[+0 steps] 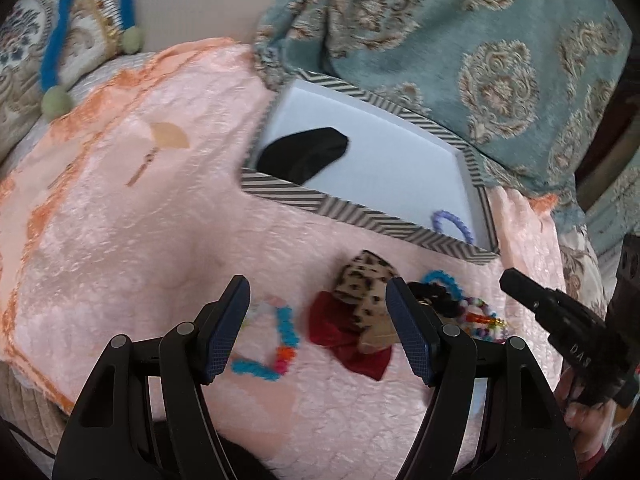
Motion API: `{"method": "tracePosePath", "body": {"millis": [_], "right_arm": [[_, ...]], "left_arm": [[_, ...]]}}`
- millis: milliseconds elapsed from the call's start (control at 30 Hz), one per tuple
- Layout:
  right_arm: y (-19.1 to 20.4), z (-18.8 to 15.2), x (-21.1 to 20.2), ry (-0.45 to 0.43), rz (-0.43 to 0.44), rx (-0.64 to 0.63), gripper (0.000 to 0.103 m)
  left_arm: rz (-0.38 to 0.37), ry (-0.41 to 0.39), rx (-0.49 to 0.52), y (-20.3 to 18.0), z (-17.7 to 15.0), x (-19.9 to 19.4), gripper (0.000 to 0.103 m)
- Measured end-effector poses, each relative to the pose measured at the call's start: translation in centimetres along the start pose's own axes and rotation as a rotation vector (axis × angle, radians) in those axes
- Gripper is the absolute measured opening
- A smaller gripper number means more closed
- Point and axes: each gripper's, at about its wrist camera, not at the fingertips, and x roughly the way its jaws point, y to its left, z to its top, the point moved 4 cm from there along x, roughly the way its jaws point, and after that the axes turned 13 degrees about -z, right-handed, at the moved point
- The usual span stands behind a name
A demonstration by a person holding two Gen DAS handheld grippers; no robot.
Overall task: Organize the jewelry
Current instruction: 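Grasp the leopard bow clip with the left gripper while the right grasps the black scrunchie, then drop the leopard clip and black scrunchie into the white tray, open both grippers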
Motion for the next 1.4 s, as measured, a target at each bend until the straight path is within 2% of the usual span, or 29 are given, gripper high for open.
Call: {"method": "tracePosePath", "body": {"millis": [100, 167, 233, 300, 333, 367, 433, 600, 833, 867, 900, 933, 1000, 1100, 1400], "right_arm": [[0.9, -0.3, -0.6, -0.006, 0.077, -0.019, 0.008], [2.0, -0.8, 0.1, 0.029, 0.087, -0.051, 0.042], [2.6, -1.1, 0.7, 0.026, 0.088, -0.077, 0.048], [3.4, -1.4, 2.0, 0.044, 0.095, -0.104, 0.048], [3.7, -1.5, 2.7, 0.060, 0.099, -0.115, 0.042], [3.8, -1.6, 3.5, 0.072, 0.092, -0.118, 0.024], [3.5, -1.9, 5.0, 0.114, 0.105, -0.098, 0.007], [1.1, -1.6, 4.0, 0.080, 0.135, 0.018, 0.006], [-1.5, -1.4, 2.6, 0.058, 0.098, 0.100, 0.006], [-1.8, -1.4, 2.3, 0.053, 0.100, 0.111, 0.006], [-2.2, -1.3, 2.0, 0.046, 0.101, 0.122, 0.006], [-2.4, -1.2, 1.7, 0.040, 0.100, 0.127, 0.006], [-2.7, -1.1, 0.9, 0.024, 0.098, 0.133, 0.006], [-3.0, -0.8, -0.2, 0.000, 0.097, 0.139, 0.006], [-3.3, 1.3, -3.6, -0.075, 0.087, 0.138, 0.006]], "left_arm": [[-0.019, 0.013, -0.010, -0.6, 0.0, 0.6, 0.071], [-0.033, 0.030, -0.016, -0.8, -0.1, 1.0, 0.071], [-0.046, 0.049, -0.019, -0.9, -0.4, 1.2, 0.071], [-0.045, 0.052, -0.022, -0.7, -0.4, 1.1, 0.071], [-0.040, 0.049, -0.026, -0.5, -0.4, 1.1, 0.071], [-0.040, 0.048, -0.034, -0.3, -0.3, 1.0, 0.071], [-0.058, 0.054, -0.053, -0.1, -0.2, 1.1, 0.071], [-0.084, 0.089, -0.052, -0.8, -0.4, 2.2, 0.072], [-0.067, 0.164, 0.003, -2.9, -1.4, 5.8, 0.072], [-0.056, 0.166, 0.026, -3.1, -1.6, 6.2, 0.066], [-0.041, 0.168, 0.053, -3.3, -1.8, 6.4, 0.038], [-0.034, 0.172, 0.070, -3.5, -1.9, 6.6, 0.028], [-0.040, 0.159, 0.089, -3.9, -1.8, 6.2, 0.015], [-0.047, 0.129, 0.111, -4.5, -1.3, 5.0, 0.011], [-0.076, 0.024, 0.122, -5.5, 1.8, 0.2, 0.011]]}}
